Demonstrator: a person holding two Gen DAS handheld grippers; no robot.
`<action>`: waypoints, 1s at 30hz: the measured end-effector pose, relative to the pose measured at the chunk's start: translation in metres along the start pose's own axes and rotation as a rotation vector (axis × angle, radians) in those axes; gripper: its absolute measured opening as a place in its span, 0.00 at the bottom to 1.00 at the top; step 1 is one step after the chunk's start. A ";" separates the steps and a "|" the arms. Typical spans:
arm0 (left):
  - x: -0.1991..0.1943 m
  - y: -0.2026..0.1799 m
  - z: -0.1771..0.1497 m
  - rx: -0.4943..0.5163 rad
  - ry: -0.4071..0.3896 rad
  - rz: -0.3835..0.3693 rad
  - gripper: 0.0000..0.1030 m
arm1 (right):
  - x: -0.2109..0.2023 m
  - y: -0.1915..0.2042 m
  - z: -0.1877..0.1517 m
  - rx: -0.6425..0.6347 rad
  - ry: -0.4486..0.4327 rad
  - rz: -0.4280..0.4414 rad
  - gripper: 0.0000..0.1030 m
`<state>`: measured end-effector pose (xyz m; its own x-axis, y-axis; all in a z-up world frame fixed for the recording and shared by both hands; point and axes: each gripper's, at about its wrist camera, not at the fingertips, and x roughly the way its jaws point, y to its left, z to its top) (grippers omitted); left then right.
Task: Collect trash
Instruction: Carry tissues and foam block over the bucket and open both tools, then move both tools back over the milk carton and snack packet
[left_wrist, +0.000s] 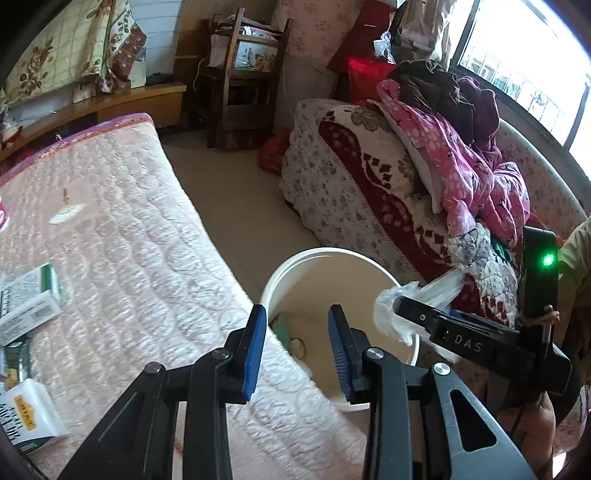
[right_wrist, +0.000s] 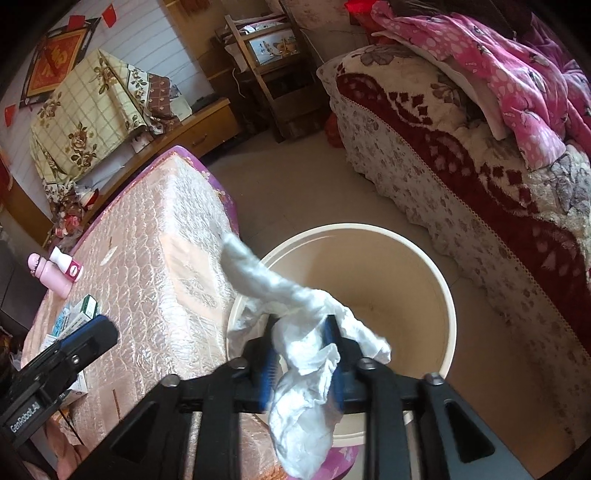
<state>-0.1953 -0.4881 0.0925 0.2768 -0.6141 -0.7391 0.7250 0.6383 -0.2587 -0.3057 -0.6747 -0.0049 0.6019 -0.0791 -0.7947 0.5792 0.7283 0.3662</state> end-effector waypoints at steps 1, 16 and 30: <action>-0.004 0.002 -0.001 -0.002 -0.004 -0.001 0.35 | 0.000 0.000 0.000 0.001 -0.008 0.002 0.70; -0.049 0.027 -0.016 -0.018 -0.062 0.084 0.47 | -0.018 0.042 -0.011 -0.093 -0.033 -0.005 0.77; -0.097 0.078 -0.039 -0.079 -0.090 0.212 0.65 | -0.032 0.109 -0.036 -0.173 -0.034 0.069 0.77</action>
<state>-0.1904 -0.3603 0.1194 0.4753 -0.4988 -0.7248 0.5943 0.7895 -0.1536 -0.2813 -0.5679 0.0430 0.6570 -0.0458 -0.7525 0.4342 0.8390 0.3280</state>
